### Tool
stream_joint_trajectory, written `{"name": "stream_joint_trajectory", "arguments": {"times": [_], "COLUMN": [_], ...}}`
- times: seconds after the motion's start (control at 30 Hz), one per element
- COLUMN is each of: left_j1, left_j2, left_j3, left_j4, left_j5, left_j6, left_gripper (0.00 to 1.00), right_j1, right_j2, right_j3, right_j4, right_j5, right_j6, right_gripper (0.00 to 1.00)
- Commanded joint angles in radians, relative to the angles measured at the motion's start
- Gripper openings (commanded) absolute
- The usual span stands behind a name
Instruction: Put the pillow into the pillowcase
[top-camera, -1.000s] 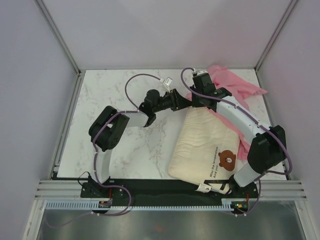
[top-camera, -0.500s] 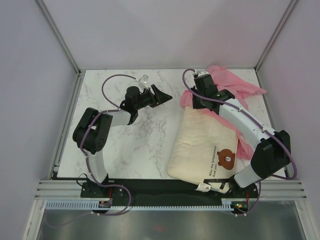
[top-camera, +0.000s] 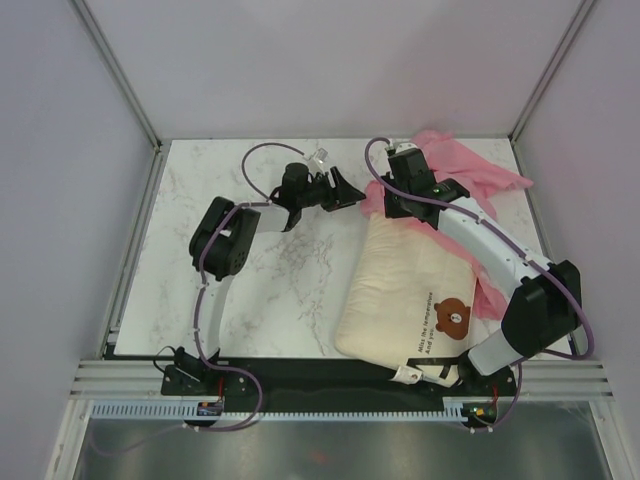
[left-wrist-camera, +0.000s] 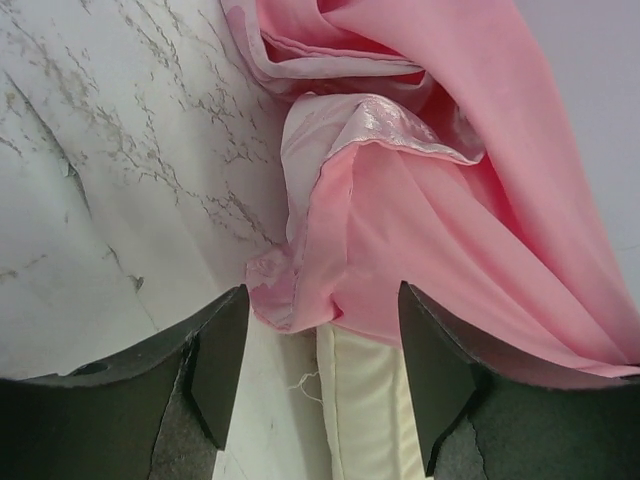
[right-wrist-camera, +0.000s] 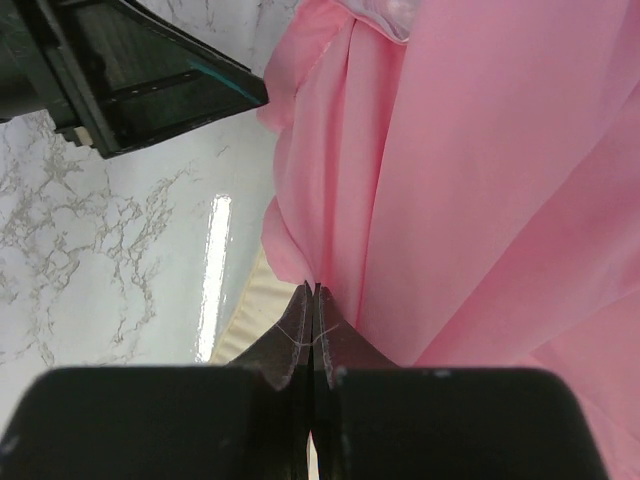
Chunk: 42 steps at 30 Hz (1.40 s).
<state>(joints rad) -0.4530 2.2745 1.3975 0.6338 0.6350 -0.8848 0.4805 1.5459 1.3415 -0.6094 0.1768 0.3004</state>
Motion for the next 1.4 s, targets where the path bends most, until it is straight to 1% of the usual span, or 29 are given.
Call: {"name": "stream_joint_trajectory", "arguments": {"times": [0.0, 0.03, 0.13, 0.2, 0.23, 0.3, 0.33, 0.37, 0.4, 0.43, 0.47, 0.5, 0.53, 0.57, 0.6, 0.63, 0.67, 0.7, 0.73, 0.8, 0.83, 0.9, 1.0, 1.07, 1.2, 1.27, 1.33, 1.37], "left_j1": [-0.022, -0.032, -0.059, -0.078, -0.084, -0.09, -0.092, -0.092, -0.085, -0.082, -0.078, -0.067, -0.061, -0.055, -0.041, -0.035, -0.029, -0.024, -0.024, -0.024, -0.024, -0.026, -0.029, -0.032, -0.039, -0.041, -0.041, -0.041], "left_j2": [0.042, 0.072, 0.115, 0.137, 0.144, 0.163, 0.163, 0.155, 0.143, 0.131, 0.113, 0.085, 0.068, 0.053, 0.027, 0.016, 0.005, -0.004, -0.016, -0.027, -0.036, -0.043, -0.053, -0.066, -0.096, -0.113, -0.141, -0.148], "left_j3": [0.089, 0.133, 0.188, 0.219, 0.231, 0.242, 0.236, 0.222, 0.2, 0.137, 0.1, 0.066, -0.004, -0.038, -0.072, -0.141, -0.172, -0.198, -0.228, -0.244, -0.253, -0.258, -0.259, -0.265, -0.285, -0.302, -0.321, -0.325], "left_j4": [-0.045, -0.061, -0.092, -0.077, -0.063, -0.021, -0.008, 0.001, 0.023, 0.047, 0.067, 0.081, 0.105, 0.11, 0.118, 0.118, 0.118, 0.174, 0.184, 0.19, 0.193, 0.195, 0.201, 0.202, 0.21, 0.21, 0.201, 0.195], "left_j5": [0.012, 0.014, 0.031, 0.044, 0.054, 0.074, 0.084, 0.084, 0.068, 0.06, 0.052, 0.048, 0.037, 0.032, 0.025, 0.025, 0.025, 0.005, 0.002, 0.0, 0.0, -0.003, -0.003, -0.004, -0.017, -0.02, -0.031, -0.035], "left_j6": [0.012, 0.007, -0.005, -0.014, -0.029, -0.048, -0.063, -0.065, -0.063, -0.065, -0.068, -0.072, -0.08, -0.083, -0.089, -0.089, -0.089, -0.12, -0.138, -0.141, -0.147, -0.149, -0.154, -0.155, -0.157, -0.152, -0.141, -0.137], "left_gripper": [0.69, 0.69, 0.68, 0.62, 0.5, 0.33, 0.15, 0.03, 0.02, 0.02, 0.02, 0.02, 0.02, 0.02, 0.02, 0.02, 0.02, 0.02, 0.02, 0.02, 0.02, 0.02, 0.02, 0.02, 0.02, 0.02, 0.02, 0.02], "right_j1": [0.004, 0.004, 0.004, 0.004, 0.003, 0.004, 0.004, 0.004, 0.006, 0.007, 0.015, 0.038, 0.053, 0.072, 0.116, 0.144, 0.171, 0.223, 0.248, 0.303, 0.358, 0.421, 0.483, 0.494, 0.5, 0.498, 0.497, 0.492], "right_j2": [-0.009, -0.007, -0.001, 0.002, 0.002, 0.008, 0.01, 0.01, -0.004, -0.016, -0.03, -0.055, -0.066, -0.072, -0.069, -0.064, -0.06, -0.055, -0.053, -0.061, -0.063, -0.058, -0.023, 0.005, 0.16, 0.212, 0.27, 0.314], "right_j3": [0.041, 0.042, 0.045, 0.045, 0.044, 0.035, 0.031, 0.027, 0.012, 0.004, -0.004, -0.013, -0.01, -0.005, 0.014, 0.025, 0.033, 0.033, 0.03, 0.013, 0.007, -0.014, -0.054, -0.077, -0.081, -0.073, -0.077, -0.07], "right_j4": [0.002, 0.005, 0.007, 0.01, 0.011, 0.014, 0.014, 0.013, 0.016, 0.016, 0.016, 0.014, -0.01, -0.03, -0.053, -0.106, -0.131, -0.15, -0.18, -0.204, -0.223, -0.243, -0.268, -0.26, -0.239, -0.208, -0.153, -0.145], "right_j5": [-0.02, -0.022, -0.023, -0.02, -0.017, -0.013, -0.016, -0.017, -0.017, -0.014, -0.008, 0.009, 0.026, 0.042, 0.064, 0.134, 0.165, 0.193, 0.223, 0.272, 0.324, 0.346, 0.38, 0.391, 0.434, 0.425, 0.426, 0.435], "right_j6": [0.011, 0.011, 0.011, 0.011, 0.011, 0.013, 0.011, 0.013, 0.011, 0.009, -0.001, -0.012, -0.015, -0.017, -0.017, -0.009, 0.0, 0.011, 0.038, 0.078, 0.097, 0.153, 0.216, 0.241, 0.256, 0.247, 0.238, 0.236], "right_gripper": [0.0, 0.0, 0.0, 0.0, 0.0, 0.0, 0.07, 0.17, 0.31, 0.42, 0.59, 0.67, 0.74, 0.83, 0.85, 0.86, 0.86, 0.86, 0.85, 0.85, 0.86, 0.86, 0.88, 0.91, 0.94, 0.95, 0.94, 0.9]}}
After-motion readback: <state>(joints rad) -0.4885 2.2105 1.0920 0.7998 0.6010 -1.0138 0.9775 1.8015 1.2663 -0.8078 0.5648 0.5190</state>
